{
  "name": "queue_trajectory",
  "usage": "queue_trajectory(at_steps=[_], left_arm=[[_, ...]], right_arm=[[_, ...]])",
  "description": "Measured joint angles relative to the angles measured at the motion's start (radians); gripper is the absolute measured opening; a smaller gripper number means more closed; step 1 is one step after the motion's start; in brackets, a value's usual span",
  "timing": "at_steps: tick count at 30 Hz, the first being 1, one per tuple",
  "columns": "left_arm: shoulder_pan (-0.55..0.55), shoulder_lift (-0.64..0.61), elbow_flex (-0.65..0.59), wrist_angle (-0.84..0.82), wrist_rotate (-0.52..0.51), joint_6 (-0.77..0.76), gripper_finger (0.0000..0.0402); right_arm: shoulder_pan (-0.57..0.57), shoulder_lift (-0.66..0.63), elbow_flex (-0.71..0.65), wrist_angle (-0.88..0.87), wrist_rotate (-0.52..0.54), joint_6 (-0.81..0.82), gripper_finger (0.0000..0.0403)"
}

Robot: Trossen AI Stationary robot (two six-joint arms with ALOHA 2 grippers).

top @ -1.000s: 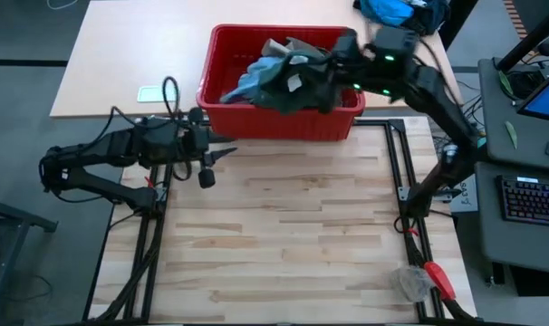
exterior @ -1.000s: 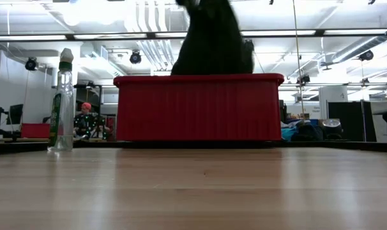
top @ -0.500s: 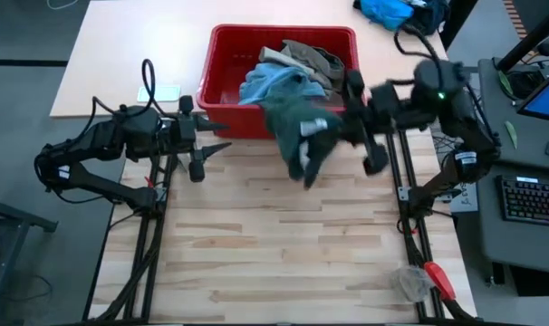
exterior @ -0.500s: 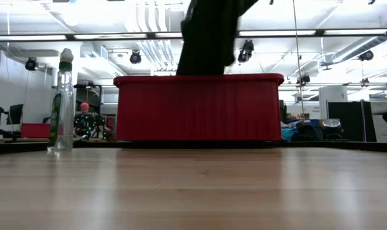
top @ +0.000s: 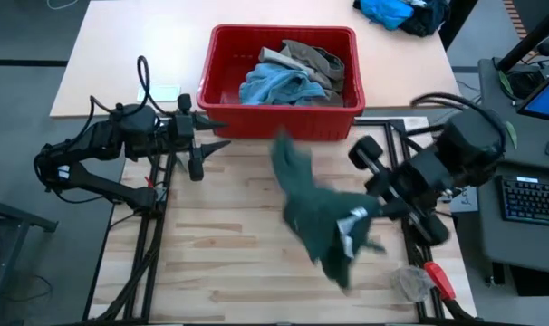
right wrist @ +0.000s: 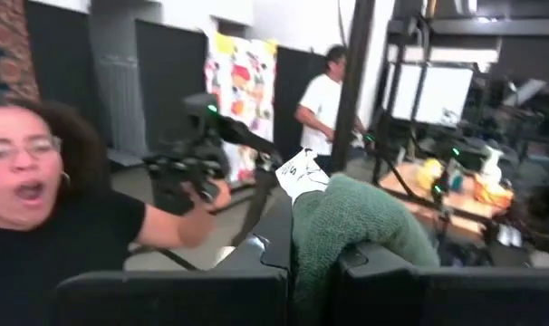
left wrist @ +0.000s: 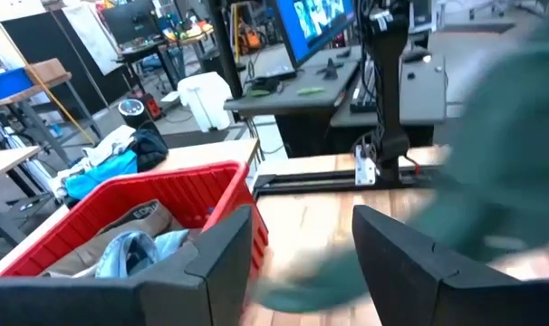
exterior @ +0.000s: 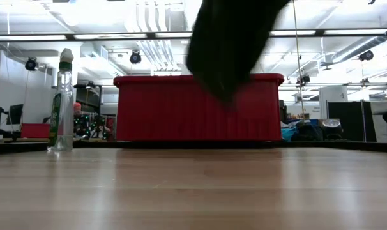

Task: Fold Laundry from Bin
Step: Fold the green polo shirt

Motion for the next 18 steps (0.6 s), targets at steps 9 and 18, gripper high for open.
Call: queue_trajectory(at_steps=[9,18], left_arm=[[0.000,0.007,0.022,-0.025,0.019,-0.067,0.0175],[0.000,0.066,0.016,-0.124,0.019,-0.102,0.0173]], right_arm=[[-0.001,0.004,-0.014,-0.116,0.386,-0.043,0.0009],[-0.174,0.031,-0.164,-0.215,0.537,-0.029,0.0009]])
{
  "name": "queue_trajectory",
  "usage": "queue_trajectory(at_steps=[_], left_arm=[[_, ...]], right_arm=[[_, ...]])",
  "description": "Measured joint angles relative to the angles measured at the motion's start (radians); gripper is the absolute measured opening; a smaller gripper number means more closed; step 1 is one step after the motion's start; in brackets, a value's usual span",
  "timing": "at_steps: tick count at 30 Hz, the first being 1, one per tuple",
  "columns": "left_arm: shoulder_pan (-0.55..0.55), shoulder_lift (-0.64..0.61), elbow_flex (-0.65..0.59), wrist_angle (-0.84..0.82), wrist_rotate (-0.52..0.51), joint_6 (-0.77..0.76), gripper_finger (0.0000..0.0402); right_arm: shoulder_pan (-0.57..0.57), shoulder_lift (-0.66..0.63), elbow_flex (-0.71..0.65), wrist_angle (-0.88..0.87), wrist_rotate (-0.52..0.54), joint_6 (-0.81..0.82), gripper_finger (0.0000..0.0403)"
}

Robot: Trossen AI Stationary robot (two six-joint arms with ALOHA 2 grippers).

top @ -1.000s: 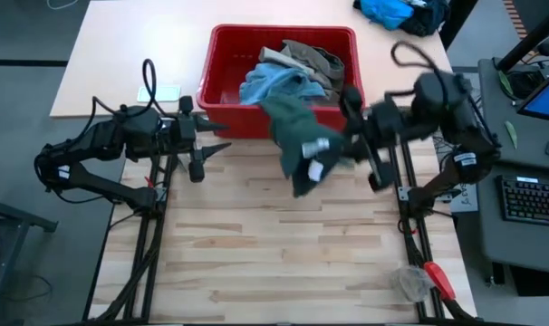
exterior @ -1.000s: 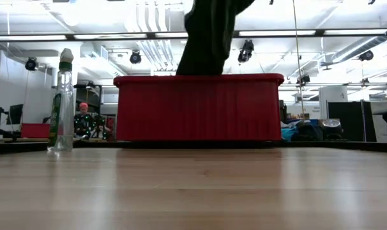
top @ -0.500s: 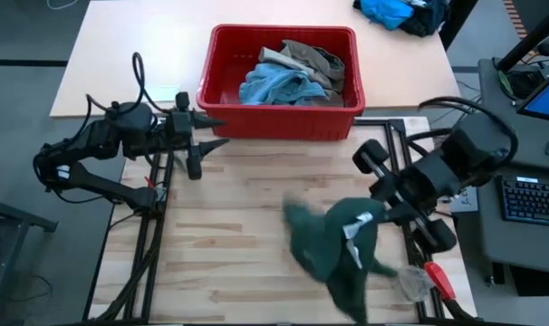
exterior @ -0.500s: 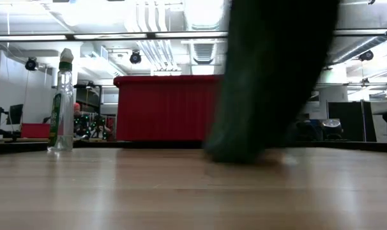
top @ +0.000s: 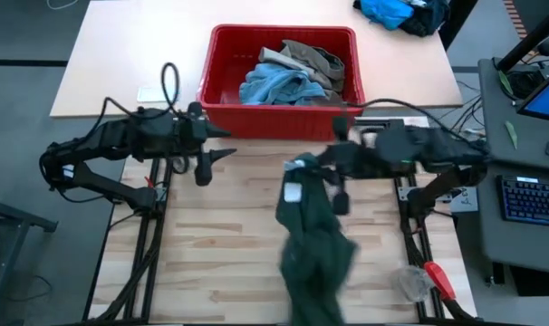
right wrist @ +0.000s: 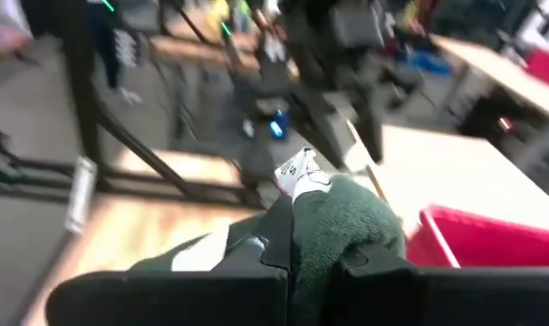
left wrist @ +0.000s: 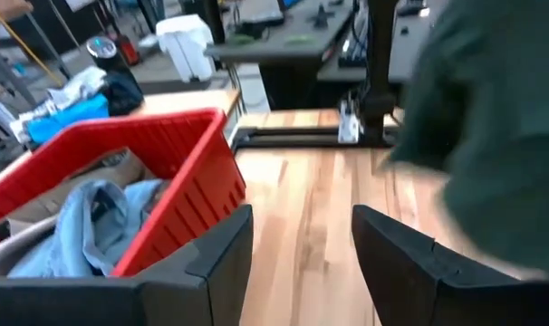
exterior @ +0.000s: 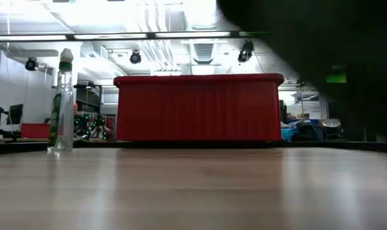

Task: Fold Laundry from Bin
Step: Fold the green polo shirt

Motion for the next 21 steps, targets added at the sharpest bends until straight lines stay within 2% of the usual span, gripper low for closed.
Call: queue_trajectory(at_steps=[6,13,17,21], left_arm=[[0.000,0.051,-0.003,-0.022,0.000,-0.001,0.0162],[0.000,0.114,-0.003,-0.077,0.000,-0.029,0.0154],[0.000,0.144,-0.003,-0.106,-0.001,-0.054,0.0154],[0.000,0.169,-0.003,-0.122,-0.001,-0.075,0.0154]], right_arm=[[-0.188,0.002,-0.220,0.022,0.003,-0.011,0.0009],[-0.417,0.004,-0.486,0.181,-0.011,0.000,0.0009],[-0.485,0.005,-0.569,0.212,-0.016,0.000,0.0022],[-0.507,0.003,-0.597,0.204,-0.011,0.015,0.0056]])
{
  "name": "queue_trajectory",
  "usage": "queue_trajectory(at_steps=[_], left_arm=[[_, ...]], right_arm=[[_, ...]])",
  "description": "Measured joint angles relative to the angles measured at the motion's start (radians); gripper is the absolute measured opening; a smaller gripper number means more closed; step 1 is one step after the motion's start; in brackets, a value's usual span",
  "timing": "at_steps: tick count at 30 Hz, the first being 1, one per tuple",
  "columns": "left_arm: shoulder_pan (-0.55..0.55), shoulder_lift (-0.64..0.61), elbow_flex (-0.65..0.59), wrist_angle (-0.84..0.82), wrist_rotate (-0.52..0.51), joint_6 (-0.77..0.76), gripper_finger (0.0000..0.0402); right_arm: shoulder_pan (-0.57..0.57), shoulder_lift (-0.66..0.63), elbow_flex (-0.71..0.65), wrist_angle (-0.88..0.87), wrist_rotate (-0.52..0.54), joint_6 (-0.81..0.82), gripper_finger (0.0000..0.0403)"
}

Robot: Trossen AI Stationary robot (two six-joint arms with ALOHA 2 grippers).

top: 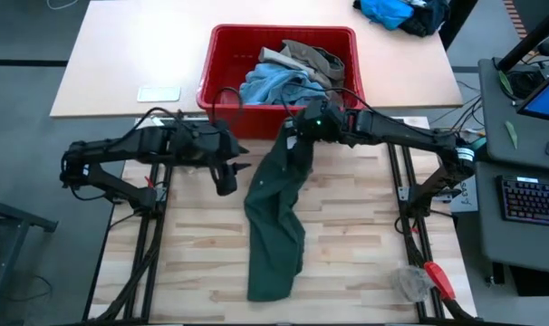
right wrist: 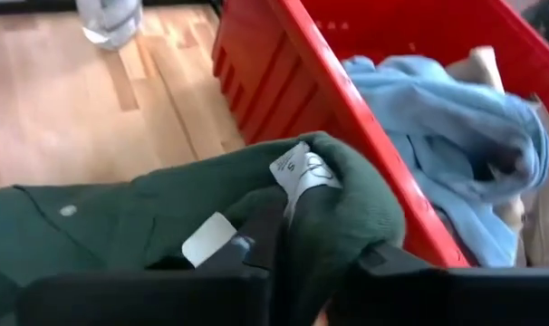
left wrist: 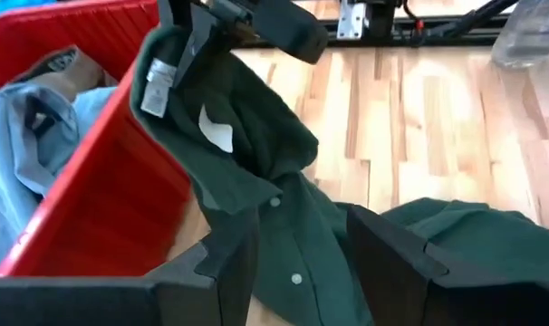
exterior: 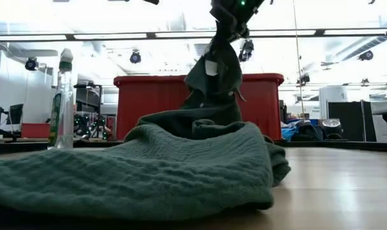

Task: Fold Laundry from Bin
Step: Fold the green polo shirt

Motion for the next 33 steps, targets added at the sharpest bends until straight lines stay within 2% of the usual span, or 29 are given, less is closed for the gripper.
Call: queue_trajectory(at_steps=[6,11,14,21,26,30,33], left_arm=[[0.000,0.039,-0.007,-0.031,0.001,-0.011,0.0154],[0.000,0.055,-0.101,0.040,0.106,-0.006,0.0154],[-0.001,0.057,-0.215,0.160,0.155,-0.007,0.0154],[0.000,0.060,-0.480,0.423,0.155,-0.046,0.0154],[0.000,0.061,-0.626,0.620,0.150,-0.112,0.0154],[0.000,0.064,-0.770,0.884,0.114,-0.172,0.0154],[0.000,0.087,-0.869,1.067,0.036,-0.246,0.0154]], right_arm=[[0.000,-0.004,0.009,-0.090,0.047,0.055,0.0139],[0.000,-0.022,0.016,-0.169,0.083,0.118,0.0206],[0.000,-0.035,0.016,-0.196,0.082,0.139,0.0238],[0.002,-0.070,0.016,-0.316,0.075,0.211,0.0293],[0.029,-0.098,-0.001,-0.390,0.074,0.287,0.0316],[0.081,-0.141,-0.094,-0.334,0.039,0.323,0.0322],[0.140,-0.193,-0.239,-0.166,0.007,0.359,0.0317]])
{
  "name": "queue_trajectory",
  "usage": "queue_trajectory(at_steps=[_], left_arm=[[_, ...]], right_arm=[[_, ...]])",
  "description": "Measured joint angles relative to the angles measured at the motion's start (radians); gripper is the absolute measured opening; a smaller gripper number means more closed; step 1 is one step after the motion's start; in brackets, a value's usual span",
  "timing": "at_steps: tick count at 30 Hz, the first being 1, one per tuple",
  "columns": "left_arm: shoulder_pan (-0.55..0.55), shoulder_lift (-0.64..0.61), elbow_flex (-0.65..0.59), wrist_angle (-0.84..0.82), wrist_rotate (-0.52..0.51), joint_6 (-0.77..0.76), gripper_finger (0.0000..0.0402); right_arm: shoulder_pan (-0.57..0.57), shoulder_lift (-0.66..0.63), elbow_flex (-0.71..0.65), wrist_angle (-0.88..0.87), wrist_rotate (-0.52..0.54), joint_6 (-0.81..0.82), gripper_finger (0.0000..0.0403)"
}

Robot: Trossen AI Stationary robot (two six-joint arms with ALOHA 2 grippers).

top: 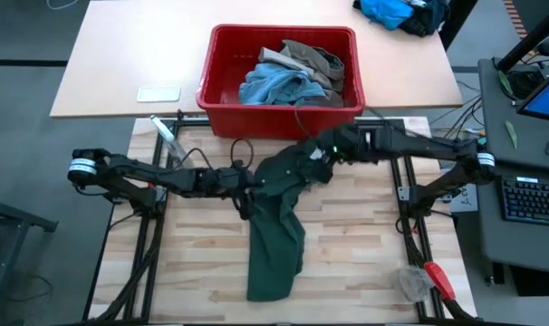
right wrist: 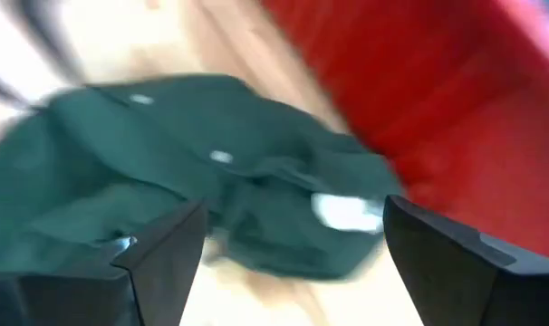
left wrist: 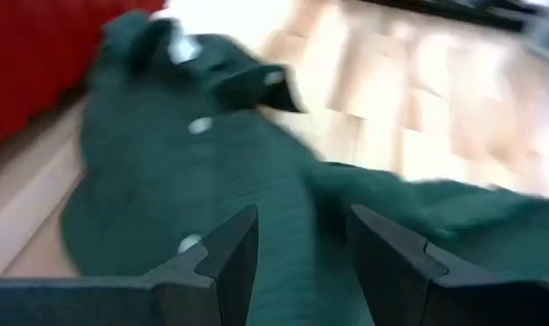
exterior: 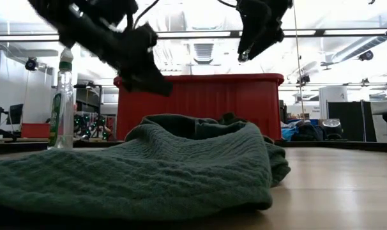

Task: Fold Laundry from Bin
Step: Fold the green polo shirt

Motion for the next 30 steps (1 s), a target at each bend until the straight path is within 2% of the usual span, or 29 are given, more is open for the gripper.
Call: queue_trajectory(at_steps=[4,8,14,19,24,30], left_arm=[[0.000,0.072,-0.067,0.152,-0.067,-0.071,0.0153],[-0.002,0.169,-0.071,0.214,-0.063,-0.100,0.0147],[-0.016,0.309,-0.003,0.211,-0.037,-0.115,0.0121],[-0.040,0.391,0.078,0.204,0.005,-0.136,0.0072],[-0.072,0.418,0.111,0.200,0.015,-0.142,0.0008],[-0.090,0.350,0.110,0.197,0.030,-0.139,0.0014]], right_arm=[[0.075,-0.038,-0.211,0.350,-0.004,0.026,0.0303],[0.103,-0.005,-0.373,0.688,-0.007,0.057,0.0286],[0.105,0.129,-0.468,0.955,-0.002,0.118,0.0250],[0.105,0.265,-0.466,1.058,0.006,0.135,0.0203],[0.105,0.363,-0.455,1.063,0.050,0.161,0.0133],[0.140,0.427,-0.458,1.043,0.013,0.176,0.0041]])
